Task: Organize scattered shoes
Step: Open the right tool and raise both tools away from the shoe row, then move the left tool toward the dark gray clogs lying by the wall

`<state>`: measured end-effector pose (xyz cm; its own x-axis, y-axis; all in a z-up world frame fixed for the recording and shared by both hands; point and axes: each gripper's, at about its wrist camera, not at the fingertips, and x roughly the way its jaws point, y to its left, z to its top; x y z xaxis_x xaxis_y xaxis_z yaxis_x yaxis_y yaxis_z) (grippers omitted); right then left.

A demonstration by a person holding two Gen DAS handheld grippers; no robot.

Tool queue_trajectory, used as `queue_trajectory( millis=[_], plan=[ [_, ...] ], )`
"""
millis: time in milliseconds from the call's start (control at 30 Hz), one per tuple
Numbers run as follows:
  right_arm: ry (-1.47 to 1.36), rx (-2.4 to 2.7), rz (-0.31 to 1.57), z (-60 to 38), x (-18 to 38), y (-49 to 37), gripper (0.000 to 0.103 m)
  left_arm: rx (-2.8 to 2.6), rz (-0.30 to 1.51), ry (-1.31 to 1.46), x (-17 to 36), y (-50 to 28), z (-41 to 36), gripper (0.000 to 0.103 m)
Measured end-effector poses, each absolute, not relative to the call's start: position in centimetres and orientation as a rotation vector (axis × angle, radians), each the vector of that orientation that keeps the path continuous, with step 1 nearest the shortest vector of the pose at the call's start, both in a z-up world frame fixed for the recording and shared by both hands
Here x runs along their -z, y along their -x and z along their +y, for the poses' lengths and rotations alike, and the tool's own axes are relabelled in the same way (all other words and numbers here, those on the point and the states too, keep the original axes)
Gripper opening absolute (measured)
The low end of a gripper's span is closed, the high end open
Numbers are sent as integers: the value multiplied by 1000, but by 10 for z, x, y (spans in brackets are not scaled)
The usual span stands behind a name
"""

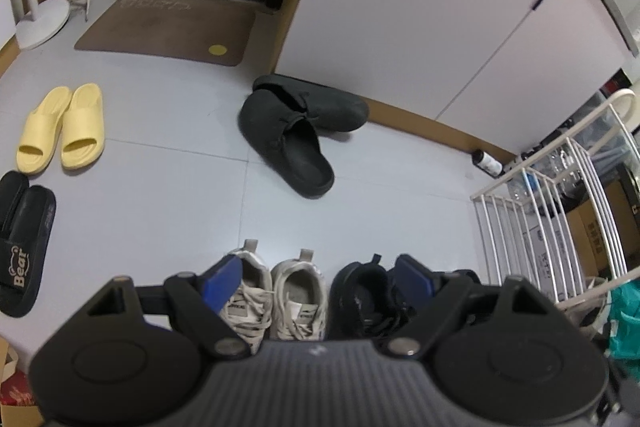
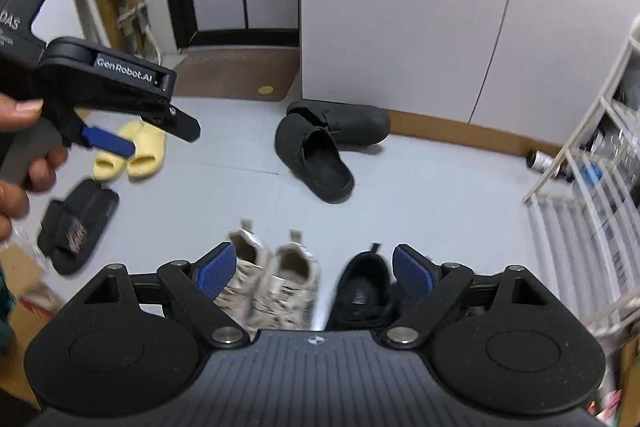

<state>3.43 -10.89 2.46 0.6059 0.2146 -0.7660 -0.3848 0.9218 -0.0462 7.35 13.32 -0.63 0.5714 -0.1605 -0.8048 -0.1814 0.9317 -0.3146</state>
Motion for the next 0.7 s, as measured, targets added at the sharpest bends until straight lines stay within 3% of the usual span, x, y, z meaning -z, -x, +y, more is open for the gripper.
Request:
queue_trajectory(
  millis=[700],
  plan=[
    [89,-414,942,-142,-17,-93,94,-60,875,397,5,-81,123,87]
  ],
)
